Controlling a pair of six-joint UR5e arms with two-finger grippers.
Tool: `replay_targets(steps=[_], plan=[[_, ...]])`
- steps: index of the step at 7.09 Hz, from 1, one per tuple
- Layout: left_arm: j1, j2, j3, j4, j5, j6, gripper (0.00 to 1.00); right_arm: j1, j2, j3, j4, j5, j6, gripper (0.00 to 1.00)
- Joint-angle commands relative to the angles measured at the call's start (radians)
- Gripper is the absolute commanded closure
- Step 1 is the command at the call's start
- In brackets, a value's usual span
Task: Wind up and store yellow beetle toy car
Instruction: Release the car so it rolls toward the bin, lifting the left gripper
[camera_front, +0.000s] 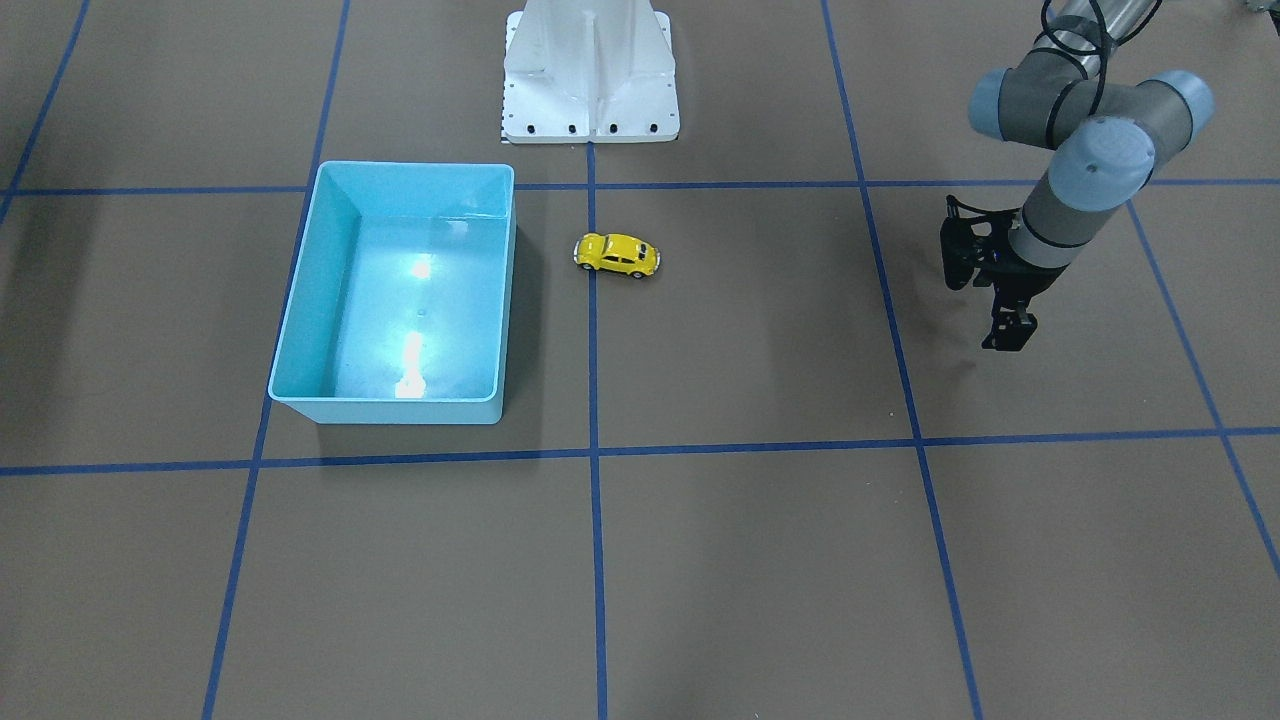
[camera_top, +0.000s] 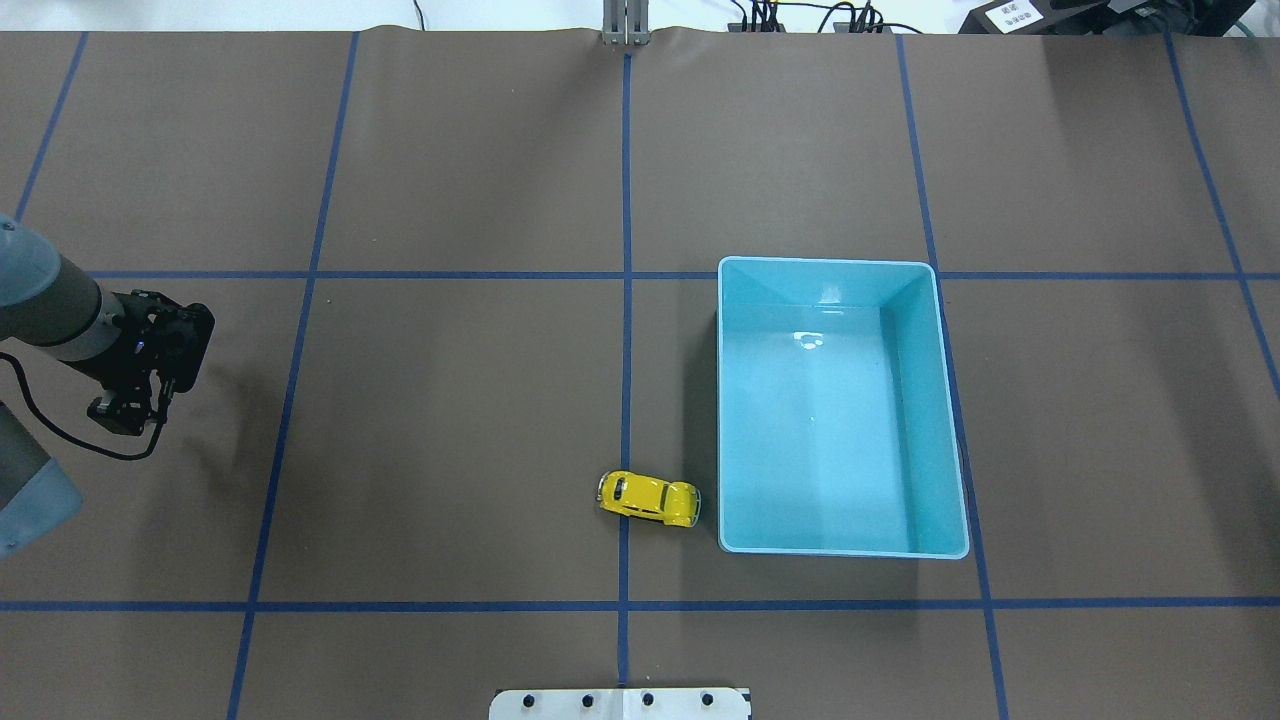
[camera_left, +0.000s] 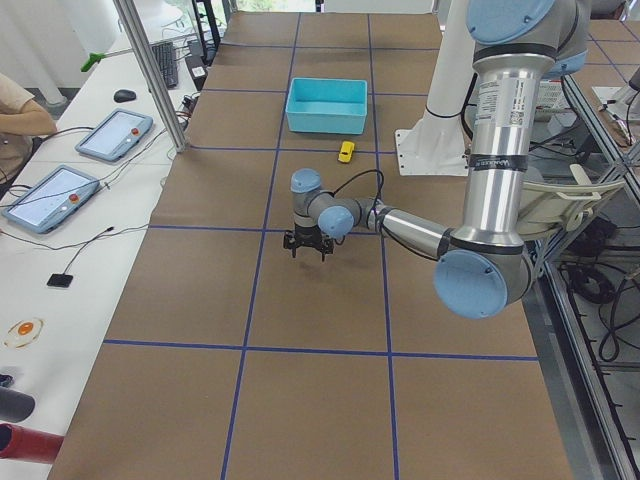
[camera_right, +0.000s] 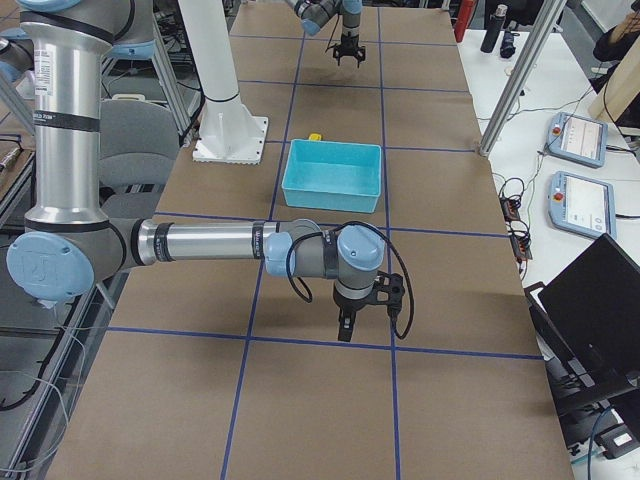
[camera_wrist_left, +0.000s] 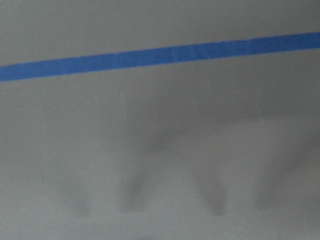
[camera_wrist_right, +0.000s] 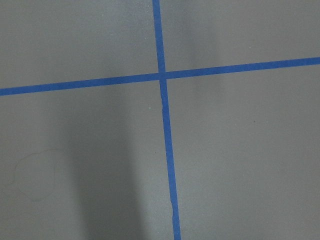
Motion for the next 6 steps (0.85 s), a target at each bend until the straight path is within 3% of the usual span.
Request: replay_targets(steps=[1, 3, 5, 6], plan=[[-0.056, -0.005, 0.013, 0.017, 0.004, -0.042, 0.00, 0.000, 0.004, 0.003, 0.002, 0.000, 0.007, 0.01], [-0.202, -0.035, 0.007, 0.154, -0.007, -0.270, 0.00, -0.002, 0.016, 0.068, 0.005, 0.000, 0.004, 0.01], [-0.343, -0.071, 0.002, 0.225, -0.018, -0.570, 0.00, -0.061, 0.036, 0.220, -0.013, -0.011, 0.028, 0.01], [-0.395, -0.065, 0.019, 0.233, -0.115, -0.602, 0.00, -0.099, 0.039, 0.312, -0.077, -0.012, 0.071, 0.01]])
